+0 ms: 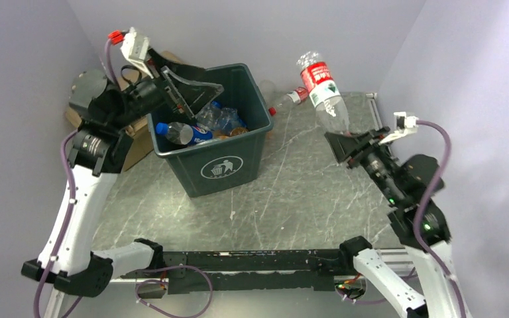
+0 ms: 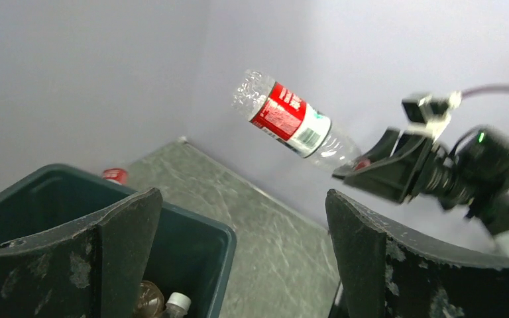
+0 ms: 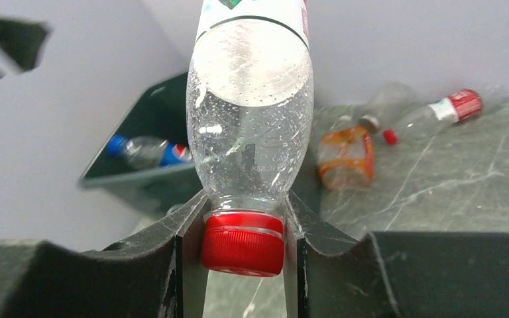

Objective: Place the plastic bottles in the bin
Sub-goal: Pick up the plastic bottle from the corner of the board.

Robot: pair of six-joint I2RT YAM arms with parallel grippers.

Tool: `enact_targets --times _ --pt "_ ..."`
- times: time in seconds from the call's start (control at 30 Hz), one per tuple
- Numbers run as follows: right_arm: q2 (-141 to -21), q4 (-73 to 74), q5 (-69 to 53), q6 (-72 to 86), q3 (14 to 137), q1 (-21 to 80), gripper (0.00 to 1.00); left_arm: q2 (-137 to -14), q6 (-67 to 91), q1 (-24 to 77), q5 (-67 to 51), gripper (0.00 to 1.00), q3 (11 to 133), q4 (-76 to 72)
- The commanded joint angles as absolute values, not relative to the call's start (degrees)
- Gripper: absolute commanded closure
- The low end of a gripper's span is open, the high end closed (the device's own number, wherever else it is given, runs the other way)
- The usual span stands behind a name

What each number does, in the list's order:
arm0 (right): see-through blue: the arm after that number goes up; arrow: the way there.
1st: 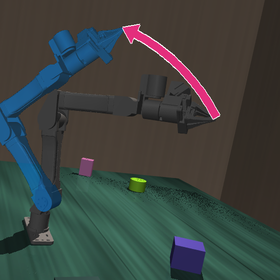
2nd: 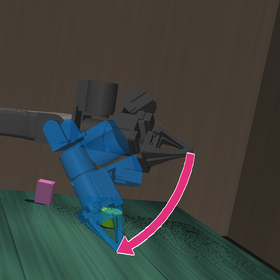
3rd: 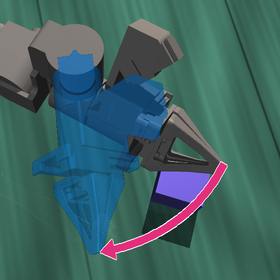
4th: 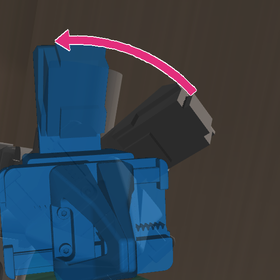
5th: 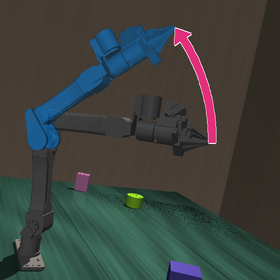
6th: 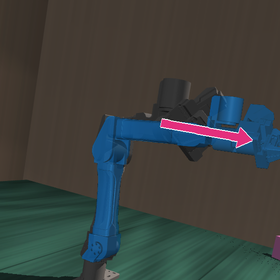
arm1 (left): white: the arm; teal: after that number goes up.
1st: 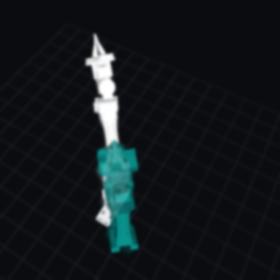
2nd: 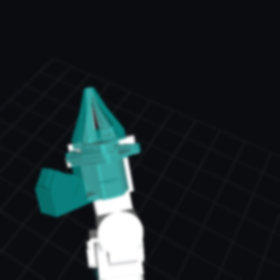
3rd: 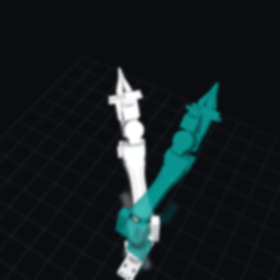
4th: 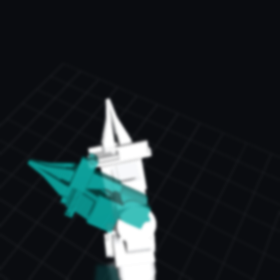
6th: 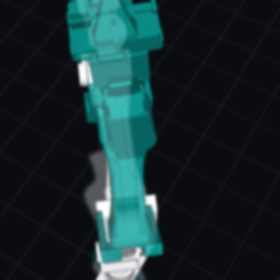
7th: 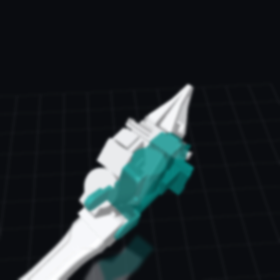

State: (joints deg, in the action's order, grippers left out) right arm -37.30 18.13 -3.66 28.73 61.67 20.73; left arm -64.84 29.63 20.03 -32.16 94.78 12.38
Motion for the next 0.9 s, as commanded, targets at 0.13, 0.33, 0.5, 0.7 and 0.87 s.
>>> enact_targets --times 0.13,0.33,0.5,0.7,0.87 --pt "-34.35 55.83 -30.35 18.84 79.57 20.93 1.0 -66.9 10.51 24.08 -63.6 0.0 98.41 11.32" --pt "-37.68 62.67 -32.24 14.34 82.46 22.04 1.0 -67.75 -12.49 32.63 -64.13 0.01 101.59 29.17" --pt "-39.72 62.38 -33.42 12.92 84.93 23.6 1.0 -73.93 -26.22 42.7 -51.79 0.01 111.85 48.05" --pt "-40.47 61.36 -34.69 11.97 84.0 23.82 1.0 -85.73 -35.46 57.47 -34.64 0.0 124.28 61.8" --pt "-39.55 61.76 -34.14 11.79 84.46 23.82 1.0 -91.45 -43.0 66.66 -14.14 0.01 124.04 65.39"
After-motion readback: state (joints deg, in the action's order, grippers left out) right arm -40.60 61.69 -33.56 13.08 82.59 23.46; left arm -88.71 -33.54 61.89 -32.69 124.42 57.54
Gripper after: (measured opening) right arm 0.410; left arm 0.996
